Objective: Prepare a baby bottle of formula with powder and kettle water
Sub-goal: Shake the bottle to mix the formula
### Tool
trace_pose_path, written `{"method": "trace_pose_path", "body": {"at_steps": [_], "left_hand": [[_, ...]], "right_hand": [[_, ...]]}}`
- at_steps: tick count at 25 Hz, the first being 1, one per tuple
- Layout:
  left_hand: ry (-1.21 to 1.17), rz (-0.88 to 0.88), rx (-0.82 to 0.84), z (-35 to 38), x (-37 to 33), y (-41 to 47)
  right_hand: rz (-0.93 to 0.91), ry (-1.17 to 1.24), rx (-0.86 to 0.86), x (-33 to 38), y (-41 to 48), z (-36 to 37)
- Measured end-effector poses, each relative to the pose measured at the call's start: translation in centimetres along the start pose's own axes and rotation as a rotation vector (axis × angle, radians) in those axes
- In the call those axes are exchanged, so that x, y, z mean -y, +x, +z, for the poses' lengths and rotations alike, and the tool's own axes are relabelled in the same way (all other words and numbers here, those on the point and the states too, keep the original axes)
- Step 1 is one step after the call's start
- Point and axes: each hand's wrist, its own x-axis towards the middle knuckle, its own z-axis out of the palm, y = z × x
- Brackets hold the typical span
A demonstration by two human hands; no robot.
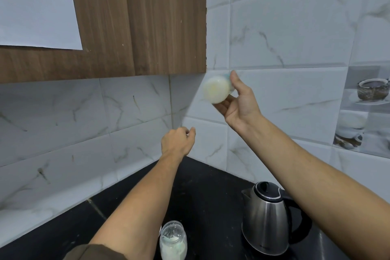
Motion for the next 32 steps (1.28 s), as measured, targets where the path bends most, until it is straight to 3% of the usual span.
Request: {"method": "trace_pose_path", "body": {"at_steps": [2,4,8,10,14,16,21,23,27,29,32], "left_hand": [[0.016,0.004,-0.004,-0.1,0.1,-0.2],[0.03,-0.002,-0.013,-0.2,0.3,-0.2],[0.007,-0.004,0.008,0.0,0.3,-0.1],[-0.001,-0.002,0.006,0.1,0.1,-0.1],[0.029,0.002,0.008,-0.1,0.2,-0.3],[0.04,0.0,0.003,-0.2,0.3,-0.3],[0.015,0.012,0.008,-0.1,-0.2,-0.1],[0.016,0.01,0.016,-0.2,-0.2,0.0],[0.03,-0.001,0.011,-0.4,0.4,-0.2],[0.028,-0.009,0.006,-0.3,0.5,-0.2],[0.017,0.01,0.006,-0.2,0.2,0.0]], "right_hand": [[-0.039,0.191,-0.17,0.1,1.0,-0.2],[-0.064,0.22,-0.185,-0.1,1.3,-0.5],[-0.111,-0.283,0.12,-0.6,-0.9,-0.2],[-0.207,-0.379,0.159,-0.4,-1.2,-0.2],[-0.356,-0.016,-0.195,0.2,-0.3,0.2],[-0.386,0.023,-0.256,0.0,-0.3,0.2],[-0.318,-0.471,0.114,-1.5,-2.1,-0.1],[-0.376,-0.349,0.037,-1.3,-2.2,0.4],[-0.406,0.047,-0.304,0.0,-1.0,1.0],[-0.34,-0.057,-0.229,-0.1,-1.2,0.8],[-0.256,-0.497,0.096,-0.8,-2.4,0.4]]}}
